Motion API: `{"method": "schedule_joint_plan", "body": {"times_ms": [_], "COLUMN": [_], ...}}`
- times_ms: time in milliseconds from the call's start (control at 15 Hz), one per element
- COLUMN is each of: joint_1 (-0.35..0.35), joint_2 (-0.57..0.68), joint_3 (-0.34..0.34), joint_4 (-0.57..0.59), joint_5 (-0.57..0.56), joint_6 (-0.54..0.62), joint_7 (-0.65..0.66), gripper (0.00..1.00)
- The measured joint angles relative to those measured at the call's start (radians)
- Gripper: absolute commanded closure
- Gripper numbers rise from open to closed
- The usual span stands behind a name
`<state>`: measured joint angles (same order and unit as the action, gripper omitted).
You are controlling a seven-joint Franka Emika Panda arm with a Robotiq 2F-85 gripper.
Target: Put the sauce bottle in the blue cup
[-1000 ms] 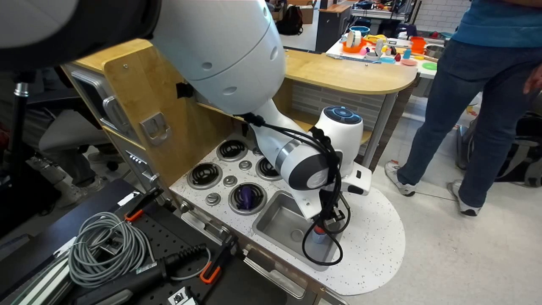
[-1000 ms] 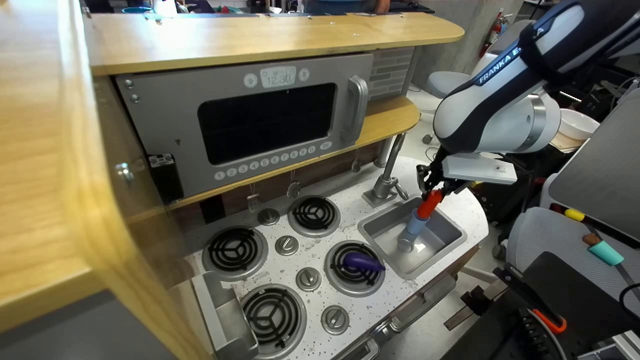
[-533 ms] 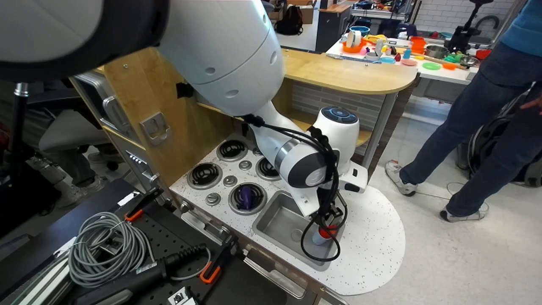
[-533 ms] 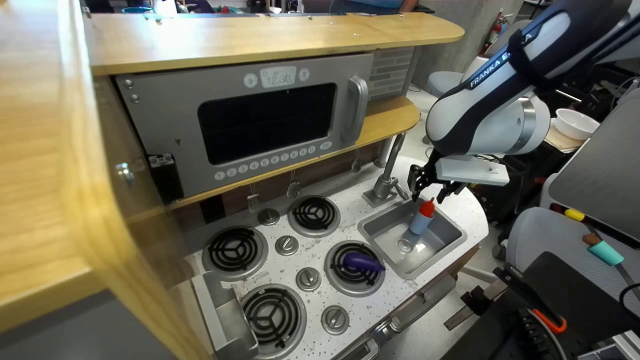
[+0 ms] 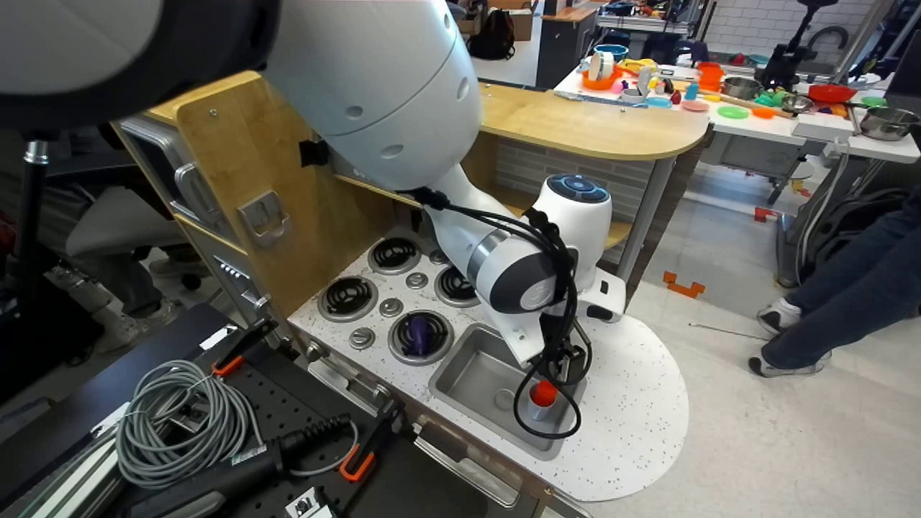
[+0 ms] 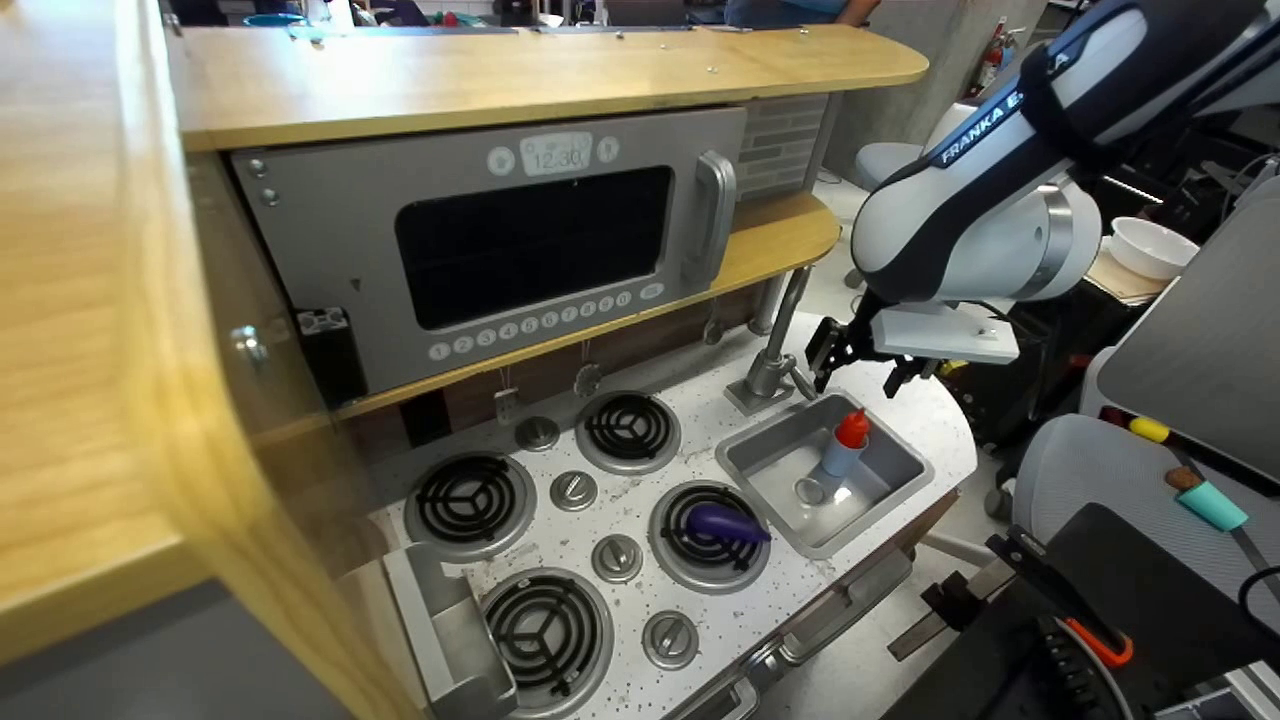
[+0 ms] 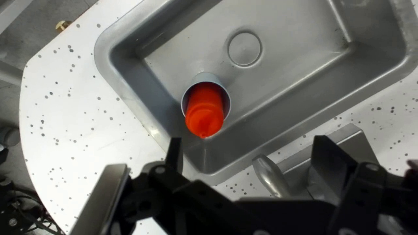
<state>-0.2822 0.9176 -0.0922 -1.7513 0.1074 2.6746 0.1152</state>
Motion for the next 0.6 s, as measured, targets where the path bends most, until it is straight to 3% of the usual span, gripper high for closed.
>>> {"method": "schedule_joint_plan", "body": {"times_ms": [600], "joint_1": [-0.008], "joint_2": [-0.116], "joint_3": [0.008], "joint_4": [-0.176], "joint_5": [-0.001], "joint_6": [-0.052], "joint_7": [-0.149], "gripper": [0.00]}}
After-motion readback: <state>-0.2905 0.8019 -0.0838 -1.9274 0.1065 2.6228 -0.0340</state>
